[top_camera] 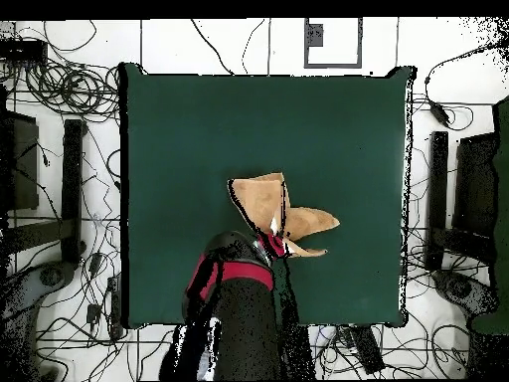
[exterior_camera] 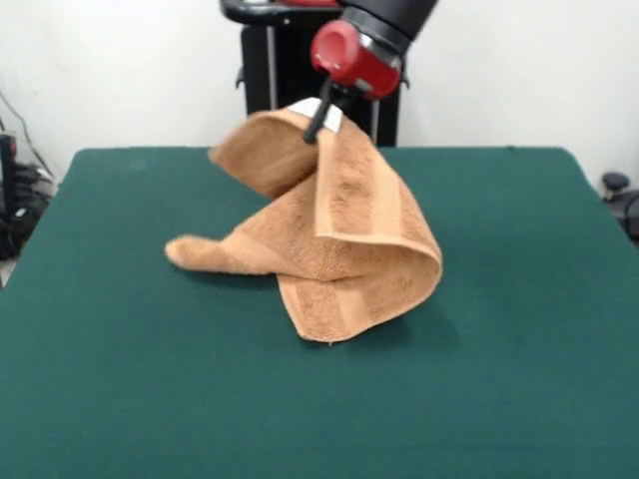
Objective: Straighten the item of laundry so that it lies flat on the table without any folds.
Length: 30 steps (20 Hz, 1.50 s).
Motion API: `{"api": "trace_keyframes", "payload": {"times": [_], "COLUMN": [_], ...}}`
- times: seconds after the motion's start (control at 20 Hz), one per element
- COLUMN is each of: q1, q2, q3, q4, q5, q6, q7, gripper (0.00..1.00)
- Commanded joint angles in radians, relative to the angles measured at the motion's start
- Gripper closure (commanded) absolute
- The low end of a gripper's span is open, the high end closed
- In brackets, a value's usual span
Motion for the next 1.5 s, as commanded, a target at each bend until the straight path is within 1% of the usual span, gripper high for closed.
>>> {"api": "trace_keyframes", "payload": {"times": [0.05,0.15,0.25,0.5,0.6,0.75,0.95,1.05,1.3,1.5], "q1": [0.061,0.101,0.125,0.191,0.222,0.258,0.324,0.367,0.469,0.553], "q2": [0.012,0.037,0.050,0.083,0.108,0.145,0.189,0.215,0.295,0.375], "q3": [-0.070,-0.084,-0.086,-0.120,-0.133,-0.143,-0.177,-0.214,-0.294,-0.353], "q4": [-0.038,-0.037,-0.026,-0.022,-0.027,-0.036,-0.028,-0.028,-0.060,-0.106], "q5": [0.035,0.036,0.065,0.091,0.099,0.130,0.167,0.191,0.231,0.225], "q6": [0.049,0.063,0.083,0.081,0.078,0.074,0.020,-0.008,-0.002,0.056], "q7": [0.286,0.332,0.327,0.363,0.388,0.390,0.467,0.545,0.685,0.762], "gripper": [1.00,1.00,1.00,1.00,1.00,1.00,1.00,1.00,1.00,1.00]}}
